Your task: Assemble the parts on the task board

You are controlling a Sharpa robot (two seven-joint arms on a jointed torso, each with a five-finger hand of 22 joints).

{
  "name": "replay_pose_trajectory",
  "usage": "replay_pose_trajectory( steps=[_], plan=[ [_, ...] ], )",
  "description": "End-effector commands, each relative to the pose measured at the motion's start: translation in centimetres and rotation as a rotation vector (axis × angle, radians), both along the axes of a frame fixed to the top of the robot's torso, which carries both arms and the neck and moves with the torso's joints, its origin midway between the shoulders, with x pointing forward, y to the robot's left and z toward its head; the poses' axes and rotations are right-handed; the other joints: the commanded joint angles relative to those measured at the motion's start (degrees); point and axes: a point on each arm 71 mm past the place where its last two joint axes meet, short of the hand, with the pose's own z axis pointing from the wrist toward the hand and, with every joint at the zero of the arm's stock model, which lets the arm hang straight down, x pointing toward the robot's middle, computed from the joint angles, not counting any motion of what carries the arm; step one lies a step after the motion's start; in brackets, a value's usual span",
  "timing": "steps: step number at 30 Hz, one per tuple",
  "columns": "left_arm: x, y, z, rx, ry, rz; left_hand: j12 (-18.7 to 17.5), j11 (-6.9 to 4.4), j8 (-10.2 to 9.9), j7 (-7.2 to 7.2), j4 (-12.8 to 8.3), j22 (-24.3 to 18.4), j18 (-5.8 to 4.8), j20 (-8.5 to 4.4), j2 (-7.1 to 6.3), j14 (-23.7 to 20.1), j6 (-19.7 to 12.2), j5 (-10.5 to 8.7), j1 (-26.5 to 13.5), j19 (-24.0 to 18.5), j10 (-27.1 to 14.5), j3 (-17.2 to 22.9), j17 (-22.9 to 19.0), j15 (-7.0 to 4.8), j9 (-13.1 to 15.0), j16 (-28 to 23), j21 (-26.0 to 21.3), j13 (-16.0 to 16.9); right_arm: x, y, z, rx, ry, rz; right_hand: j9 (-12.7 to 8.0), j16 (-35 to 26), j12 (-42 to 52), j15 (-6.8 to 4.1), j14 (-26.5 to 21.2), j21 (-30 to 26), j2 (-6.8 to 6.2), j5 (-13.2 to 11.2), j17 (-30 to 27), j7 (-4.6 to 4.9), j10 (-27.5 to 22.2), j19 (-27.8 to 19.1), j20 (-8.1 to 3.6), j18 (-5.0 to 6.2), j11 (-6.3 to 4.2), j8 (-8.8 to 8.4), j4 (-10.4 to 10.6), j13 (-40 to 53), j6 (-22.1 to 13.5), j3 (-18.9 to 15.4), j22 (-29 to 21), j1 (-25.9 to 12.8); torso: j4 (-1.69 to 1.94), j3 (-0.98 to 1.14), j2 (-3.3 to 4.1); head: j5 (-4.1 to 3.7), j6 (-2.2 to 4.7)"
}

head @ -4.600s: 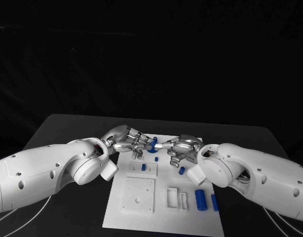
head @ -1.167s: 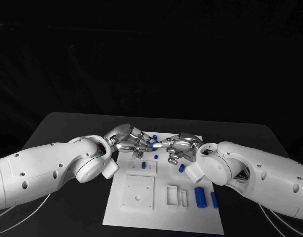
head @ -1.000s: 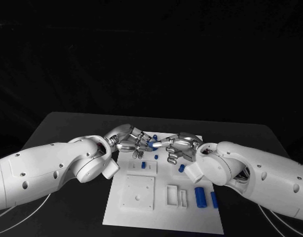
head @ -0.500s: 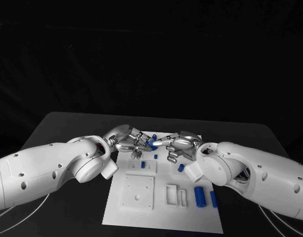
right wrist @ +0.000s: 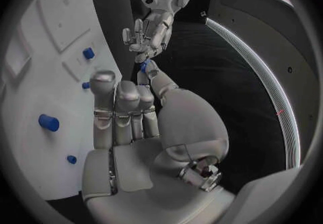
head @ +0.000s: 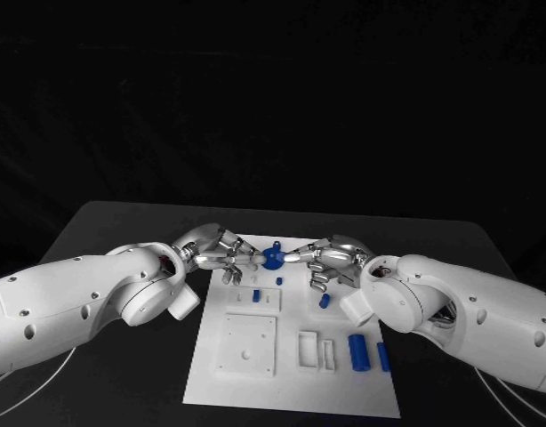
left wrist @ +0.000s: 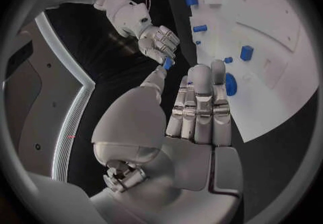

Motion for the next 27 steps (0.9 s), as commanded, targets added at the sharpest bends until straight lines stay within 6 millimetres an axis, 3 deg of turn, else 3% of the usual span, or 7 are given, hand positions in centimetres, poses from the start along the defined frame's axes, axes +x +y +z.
replay_pose_trajectory(
  steps=[1,4,6,10,14,20,27],
  plan=[
    [-0.4,-0.5,-0.3,-0.017,0.065,-0.075,2.73,-0.86,1.93,-0.93,2.61,-0.1,-1.43,-0.69,1.89,-0.14,1.54,-1.66,-1.76,0.39,1.55,-3.23,0.67,-0.85,1.66,1.32,-0.52,0.36,-0.2,0.2,-0.2,-0.04,0.005,0.073,0.94,-0.15,-0.2,-0.3,-0.1,-0.18,-0.11,0.11,0.02,-0.13,0.25,1.83,-0.36,-0.95,-0.02,0.21,0.05,0.02,-0.02,0.27,4.43,0.04,-0.04,-0.04,0.04,0.01,-0.27],
    [-0.5,-0.8,-0.4,-0.017,0.083,-0.098,7.36,-1.38,6.01,-1.51,5.04,0.3,-2.39,-1.33,3.37,-0.85,-0.21,-2.38,-2.65,0.63,1.15,-6.26,1.48,-1.12,6.19,2.97,-1.03,1.51,-0.3,0.2,-0.3,-0.049,0.014,0.091,1.03,-0.18,-0.35,-0.28,-0.13,-0.34,-0.13,0.11,0.01,-0.1,0.18,1.8,-0.33,-0.92,-0.01,0.2,0.05,-0.05,-0.08,0.42,4.39,0.02,0.0,-0.03,0.09,0.01,-0.39],
    [-0.8,-1.1,-0.7,-0.013,0.098,-0.117,17.57,-2.05,16.19,-1.71,8.05,1.66,-2.87,-1.53,3.95,-1.45,-6.69,-3.01,-4.0,0.92,-2.8,-8.82,1.85,-1.44,17.54,4.51,-1.73,5.85,-0.4,0.2,-0.4,-0.055,0.021,0.105,1.03,-0.18,-0.35,-0.28,-0.13,-0.34,-0.13,0.11,0.01,-0.1,0.18,1.8,-0.33,-0.92,-0.01,0.2,0.05,-0.05,-0.08,0.42,4.39,0.02,0.01,-0.01,0.06,-0.07,-0.51],
    [-1.2,-1.7,-1.1,0.006,0.115,-0.15,31.23,-2.39,27.88,-2.44,8.89,3.09,-2.77,-1.87,5.64,-2.37,-14.63,7.6,-6.01,1.41,-9.61,-8.48,2.21,-1.75,28.67,6.79,-2.02,12.36,-0.5,0.3,-0.5,-0.058,0.034,0.124,1.03,-0.18,-0.35,-0.28,-0.13,-0.34,-0.13,0.11,0.01,-0.1,0.18,1.8,-0.33,-0.92,-0.01,0.2,0.05,-0.05,-0.08,0.42,4.39,0.02,0.05,-0.01,0.05,-0.16,-0.89],
    [-1.4,-2.0,-1.3,0.026,0.113,-0.16,41.48,-2.5,36.14,-2.64,9.15,3.25,-2.66,-1.89,5.81,-3.38,-20.0,11.27,-9.17,1.56,-14.72,-8.15,2.31,-1.81,33.67,9.48,-0.99,15.9,-0.7,0.4,-0.5,-0.05,0.047,0.131,1.16,-0.25,-0.41,-0.26,-0.17,-0.38,-0.17,0.11,-0.01,-0.09,0.16,1.77,-0.3,-0.94,0.0,0.19,0.06,-0.05,-0.12,0.57,4.39,-0.05,0.0,0.01,0.05,-0.28,-1.19],
    [-1.5,-2.4,-1.4,0.045,0.097,-0.166,46.99,-2.39,41.22,-2.53,9.29,3.29,-2.41,-1.66,3.93,-4.74,-24.09,24.3,-9.16,1.03,-18.46,-4.72,2.15,-1.62,34.32,11.42,0.23,17.01,-0.9,0.6,-0.6,-0.031,0.071,0.138,1.26,-0.38,-0.51,-0.25,-0.23,-0.67,-0.15,0.11,-0.09,-0.12,0.09,1.71,-0.3,-0.93,0.0,0.2,0.07,-0.09,-0.16,0.61,4.33,-0.13,0.03,-0.02,0.0,-0.62,-1.67],
    [-1.6,-2.6,-1.4,0.055,0.084,-0.184,47.88,-2.07,41.93,-2.24,9.0,3.26,-2.13,-1.28,2.07,-6.04,-24.67,28.52,-7.26,0.02,-19.97,0.14,1.29,-1.25,30.83,12.87,1.53,15.19,-1.1,0.7,-0.6,-0.025,0.087,0.141,1.37,-0.37,-0.51,-0.26,-0.23,-0.64,-0.12,0.11,-0.07,-0.12,0.08,1.72,-0.3,-0.94,0.0,0.2,0.07,-0.07,-0.2,0.61,4.34,-0.17,0.02,-0.05,0.03,-0.75,-1.83]
  ],
)
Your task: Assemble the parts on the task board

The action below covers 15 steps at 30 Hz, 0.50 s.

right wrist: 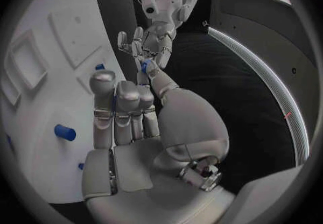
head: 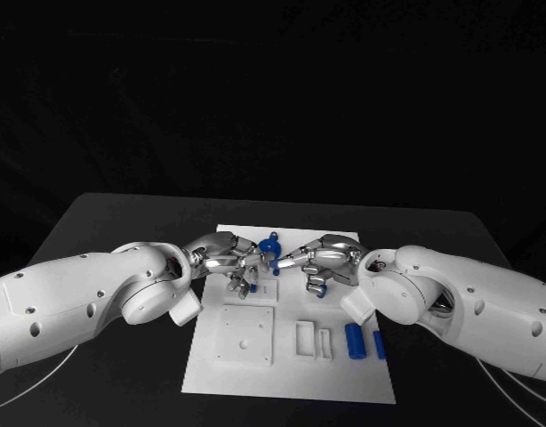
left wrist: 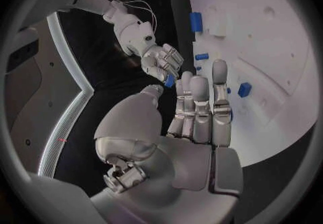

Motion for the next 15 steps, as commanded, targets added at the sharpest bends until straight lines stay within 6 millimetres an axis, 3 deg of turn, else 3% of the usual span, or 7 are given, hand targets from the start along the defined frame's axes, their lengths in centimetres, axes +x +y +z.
replay_pose_trajectory(
  steps=[1,6,15],
  plan=[
    [-0.22,-0.36,0.04,0.01,-0.011,-0.037,0.19,-0.07,0.32,0.14,-0.04,1.23,0.01,0.02,-0.23,-0.47,-0.35,1.19,0.48,-0.47,-0.55,0.51,-0.17,0.06,-0.55,0.24,0.33,-0.35,-0.26,0.17,-0.16,0.01,0.027,0.026,0.21,-0.33,-0.31,-0.27,-0.22,-0.19,0.19,0.12,-0.02,-0.33,0.09,1.72,-0.31,-0.95,-0.03,0.25,0.02,-0.04,-0.03,0.24,4.34,0.08,0.0,-0.04,0.01,-0.05,-0.07],
    [-0.33,-0.5,0.04,0.009,-0.011,-0.049,-0.27,0.17,-0.27,0.39,-0.34,1.21,0.11,0.25,-0.67,-1.09,-0.32,1.35,1.46,-1.02,-0.82,0.71,-0.54,0.29,-1.98,0.76,0.64,-1.17,-0.29,0.11,-0.28,0.007,0.034,0.023,0.22,-0.33,-0.33,-0.27,-0.22,-0.15,0.2,0.12,-0.02,-0.33,0.08,1.73,-0.31,-0.95,-0.03,0.25,0.02,-0.05,-0.04,0.23,4.35,0.08,0.04,-0.08,0.03,-0.03,-0.13],
    [-0.45,-0.64,0.08,0.002,-0.013,-0.059,-0.35,0.31,-0.95,0.53,-0.35,1.2,0.18,0.38,-0.33,-1.49,-0.08,2.04,1.99,-1.31,-1.07,0.84,-0.85,0.41,-3.08,1.21,0.85,-1.55,-0.27,0.22,-0.45,0.003,0.042,0.02,0.41,-0.36,-0.36,-0.27,-0.23,-0.24,0.2,0.12,-0.03,-0.33,0.06,1.73,-0.32,-0.95,-0.03,0.25,0.01,-0.04,-0.06,0.22,4.33,0.09,0.07,-0.15,0.02,0.01,-0.24]
  ],
)
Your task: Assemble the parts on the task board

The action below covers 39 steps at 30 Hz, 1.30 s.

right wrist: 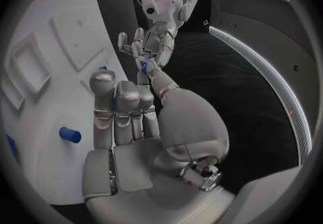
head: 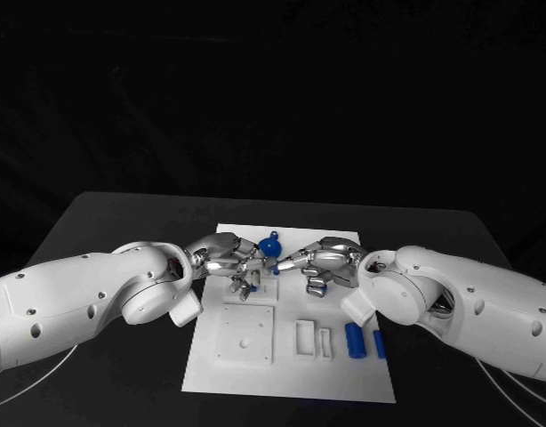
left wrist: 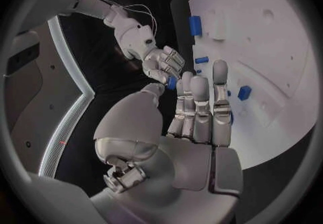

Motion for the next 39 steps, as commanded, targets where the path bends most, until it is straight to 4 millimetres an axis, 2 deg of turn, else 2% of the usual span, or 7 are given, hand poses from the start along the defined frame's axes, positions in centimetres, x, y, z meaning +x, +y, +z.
replay_pose_trajectory(
  steps=[1,6,14,20,24,28,39],
  plan=[
    [-0.22,-0.36,0.12,-0.011,-0.003,-0.032,-0.35,0.07,-0.26,0.42,0.01,1.21,0.18,-0.16,0.1,-0.28,0.03,0.38,0.31,-0.38,-0.48,0.1,-0.07,0.02,-0.17,0.21,0.21,-0.08,-0.12,0.2,-0.1,0.003,0.011,0.017,0.11,-0.36,-0.36,-0.27,-0.23,-0.24,0.27,0.16,-0.02,-0.45,0.06,1.73,-0.32,-0.95,-0.03,0.2,0.01,-0.04,0.07,0.23,4.33,0.16,0.02,-0.02,0.01,0.01,-0.1],
    [-0.36,-0.54,0.13,-0.015,0.001,-0.04,-0.62,0.14,-0.69,0.49,0.03,1.2,0.23,-0.07,0.17,-0.48,0.16,0.97,0.22,-0.53,-0.5,0.28,-0.29,0.09,-0.68,0.35,0.27,-0.36,-0.11,0.33,-0.12,0.003,0.011,0.017,0.23,-0.39,-0.31,-0.27,-0.23,-0.21,0.29,0.16,-0.04,-0.45,0.1,1.74,-0.32,-0.96,-0.03,0.2,0.01,0.03,0.05,0.22,4.34,0.17,-0.02,0.01,0.03,-0.01,-0.19],
    [-0.44,-0.66,0.14,-0.02,0.008,-0.043,-0.88,0.15,-0.89,0.53,-0.21,1.2,0.24,-0.06,-0.03,-0.72,-0.02,5.58,1.1,-0.68,-0.63,1.99,-0.49,0.1,-0.91,0.49,0.32,-0.58,-0.12,0.5,-0.14,0.002,0.012,0.021,0.23,-0.39,-0.31,-0.27,-0.23,-0.21,0.29,0.16,-0.04,-0.45,0.1,1.74,-0.32,-0.96,-0.03,0.2,0.01,0.03,0.05,0.22,4.34,0.17,-0.06,0.05,0.02,-0.03,-0.2],
    [-0.43,-0.62,0.12,-0.023,0.015,-0.043,-1.12,0.15,-0.79,0.55,-1.42,1.22,0.26,-0.07,0.04,-0.86,-0.21,7.56,1.93,-0.77,-0.63,3.55,-0.58,0.1,-0.87,0.6,0.44,-0.74,-0.12,0.54,-0.14,0.001,0.011,0.022,0.43,-0.43,-0.36,-0.26,-0.27,-0.38,0.29,0.17,-0.04,-0.45,0.05,1.71,-0.32,-0.94,-0.03,0.2,0.01,0.03,0.0,0.22,4.31,0.17,-0.04,0.11,0.04,-0.15,-0.21],
    [-0.41,-0.61,0.12,-0.032,0.023,-0.041,-1.31,0.11,-0.52,0.52,-4.16,1.26,0.26,-0.13,0.85,-0.92,-0.38,8.95,2.73,-0.89,-0.52,5.31,-0.58,0.05,-0.68,0.82,0.68,-0.85,-0.15,0.59,-0.15,-0.001,0.012,0.026,0.43,-0.43,-0.36,-0.26,-0.27,-0.38,0.29,0.17,-0.04,-0.45,0.05,1.71,-0.32,-0.94,-0.03,0.2,0.01,0.03,0.0,0.22,4.31,0.17,-0.07,0.12,0.01,-0.22,-0.25],
    [-0.39,-0.58,0.12,-0.039,0.029,-0.038,-1.52,0.15,-0.35,0.54,-7.48,1.25,0.34,-0.13,1.57,-1.03,-0.52,8.83,1.38,-1.19,-0.43,6.88,-0.68,0.07,-0.54,1.05,1.38,-0.96,-0.16,0.62,-0.18,-0.003,0.014,0.029,0.53,-0.36,-0.36,-0.26,-0.25,-0.31,0.29,0.16,0.01,-0.44,0.05,1.73,-0.31,-0.94,-0.02,0.2,0.0,0.05,-0.02,0.24,4.33,0.2,-0.09,0.1,0.02,-0.26,-0.3],
    [-0.45,-0.74,0.09,-0.048,0.048,-0.044,-2.78,0.27,-1.71,0.69,-10.53,1.26,0.43,-0.01,2.62,-1.38,0.03,7.19,1.64,-1.81,-0.06,7.46,-0.73,0.2,-1.19,1.24,2.18,-1.56,-0.13,0.76,-0.32,-0.009,0.016,0.024,0.62,-0.4,-0.36,-0.25,-0.27,-0.38,0.31,0.16,-0.01,-0.42,0.03,1.71,-0.31,-0.92,-0.01,0.19,0.0,0.07,-0.08,0.29,4.32,0.2,-0.01,0.08,0.0,-0.52,-0.61]
  ],
)
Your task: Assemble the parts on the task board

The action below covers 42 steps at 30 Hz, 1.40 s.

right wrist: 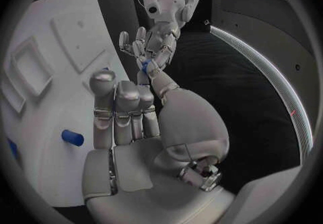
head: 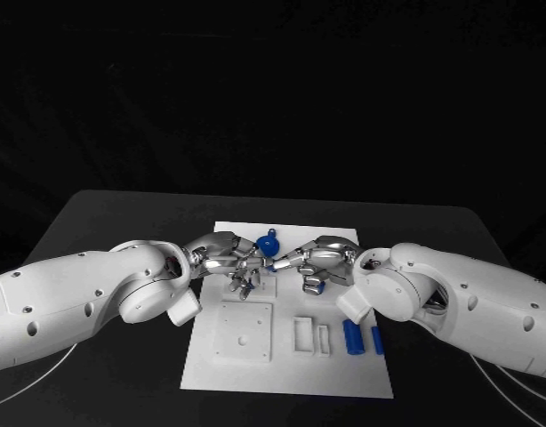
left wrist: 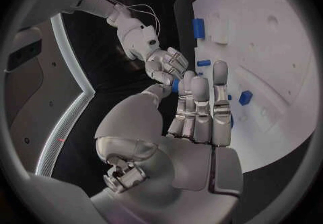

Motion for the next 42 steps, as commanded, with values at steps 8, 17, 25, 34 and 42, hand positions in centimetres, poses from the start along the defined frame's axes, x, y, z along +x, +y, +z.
replay_pose_trajectory(
  steps=[8,17,25,34,42],
  plan=[
    [-0.32,-0.68,0.14,-0.032,0.027,-0.036,-1.39,0.32,-1.56,0.28,-0.92,1.26,0.51,0.15,0.82,-0.59,0.27,-1.58,-0.06,-0.79,-0.07,-0.64,-0.09,0.16,-0.59,0.38,0.44,-0.61,-0.15,0.52,-0.2,-0.004,0.004,0.022,0.15,-0.18,-0.37,-0.34,-0.18,-0.38,0.44,0.34,0.0,-0.34,0.04,1.71,-0.31,-0.92,-0.03,0.18,0.01,0.08,-0.13,0.31,4.32,0.34,0.0,-0.04,-0.02,-0.39,-0.32],
    [-0.4,-0.83,0.11,-0.041,0.046,-0.044,-2.58,0.41,-2.85,0.56,-4.43,1.35,0.66,0.15,1.93,-0.78,1.21,-1.82,2.39,-1.17,0.34,0.31,-0.21,0.17,-2.16,0.71,0.91,-1.34,-0.11,0.53,-0.34,-0.007,0.006,0.02,0.26,-0.17,-0.25,-0.33,-0.17,-0.35,0.46,0.34,0.01,-0.33,0.09,1.73,-0.3,-0.92,-0.01,0.18,0.02,0.2,-0.18,0.38,4.33,0.32,0.01,-0.04,-0.02,-0.49,-0.55],
    [-0.34,-0.79,0.11,-0.058,0.063,-0.039,-3.94,0.26,-3.14,0.58,-7.82,1.42,0.9,-0.02,3.32,-0.84,3.08,-2.67,3.61,-1.94,1.95,1.89,-0.3,0.02,-3.36,1.1,2.85,-2.02,-0.11,0.54,-0.38,-0.008,0.005,0.02,0.36,-0.21,-0.33,-0.32,-0.19,-0.46,0.44,0.34,-0.01,-0.32,0.01,1.71,-0.3,-0.9,-0.01,0.18,0.03,0.16,-0.22,0.43,4.31,0.29,0.01,-0.02,-0.02,-0.43,-0.64],
    [-0.2,-0.84,0.19,-0.081,0.068,-0.022,-5.04,0.01,-3.39,0.41,-10.38,1.37,1.06,-0.19,4.35,-0.63,4.39,-5.47,3.93,-3.06,3.48,2.58,-0.38,-0.18,-3.72,1.39,5.67,-2.1,-0.09,0.58,-0.46,-0.009,0.007,0.018,0.5,-0.31,-0.5,-0.31,-0.25,-0.55,0.48,0.34,-0.07,-0.33,-0.1,1.69,-0.29,-0.87,0.0,0.17,0.05,0.07,-0.31,0.47,4.29,0.24,-0.01,-0.03,-0.03,-0.44,-0.69],
    [0.04,-0.84,0.3,-0.095,0.056,0.013,-7.29,-0.45,-5.34,-0.02,-12.4,1.38,1.1,-0.54,4.42,-0.06,7.36,-8.06,4.58,-3.04,6.29,2.25,-0.39,-0.58,-4.87,1.52,7.27,-3.01,-0.06,0.41,-0.83,-0.019,0.021,-0.005,0.2,-0.94,-3.07,-0.17,-0.59,-2.16,0.63,0.32,-0.47,-0.2,-1.65,1.32,-0.19,-0.59,0.18,-0.03,0.48,-1.83,-1.57,-0.12,3.96,-0.18,0.01,-0.02,-0.04,-0.41,-0.76]
  ],
)
